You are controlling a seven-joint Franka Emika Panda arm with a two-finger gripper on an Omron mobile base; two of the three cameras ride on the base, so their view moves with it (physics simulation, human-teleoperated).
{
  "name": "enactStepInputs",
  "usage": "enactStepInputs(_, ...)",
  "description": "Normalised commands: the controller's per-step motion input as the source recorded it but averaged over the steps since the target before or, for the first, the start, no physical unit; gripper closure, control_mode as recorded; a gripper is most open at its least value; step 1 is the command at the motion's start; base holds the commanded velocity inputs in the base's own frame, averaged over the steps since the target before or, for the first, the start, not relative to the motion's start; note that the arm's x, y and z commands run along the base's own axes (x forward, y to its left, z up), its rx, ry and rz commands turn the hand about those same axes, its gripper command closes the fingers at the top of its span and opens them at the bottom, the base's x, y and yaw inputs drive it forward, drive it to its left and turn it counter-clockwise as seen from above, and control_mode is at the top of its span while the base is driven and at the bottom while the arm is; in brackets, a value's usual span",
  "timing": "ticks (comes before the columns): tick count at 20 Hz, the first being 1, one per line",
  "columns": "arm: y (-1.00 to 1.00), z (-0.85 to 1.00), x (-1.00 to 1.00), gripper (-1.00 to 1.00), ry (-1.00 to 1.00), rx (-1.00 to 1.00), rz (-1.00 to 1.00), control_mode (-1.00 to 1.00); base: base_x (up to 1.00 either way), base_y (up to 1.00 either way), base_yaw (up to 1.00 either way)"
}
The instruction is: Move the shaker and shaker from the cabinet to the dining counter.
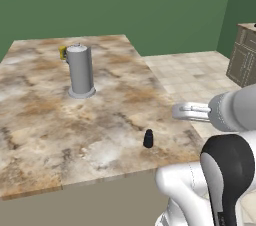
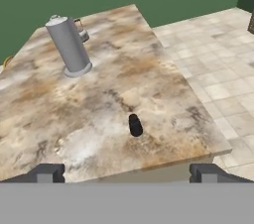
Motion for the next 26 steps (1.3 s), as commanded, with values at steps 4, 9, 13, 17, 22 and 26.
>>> enactStepInputs(4,0.00,0.00,0.00,-1.00,0.00,0.00,0.00,1.00,-0.57,-0.12,0.00)
enactStepInputs(9,0.00,0.00,0.00,-1.00,0.00,0.00,0.00,1.00,-0.98,-0.28,0.00)
enactStepInputs(13,0.00,0.00,0.00,-1.00,0.00,0.00,0.00,1.00,-0.96,-0.27,-0.01)
enactStepInputs(17,0.00,0.00,0.00,-1.00,0.00,0.00,0.00,1.00,-0.42,-0.58,-0.14)
enactStepInputs(22,0.00,0.00,0.00,-1.00,0.00,0.00,0.00,1.00,0.00,-0.98,-0.41)
enactStepInputs(26,0.00,0.00,0.00,-1.00,0.00,0.00,0.00,1.00,0.07,-1.00,-0.49)
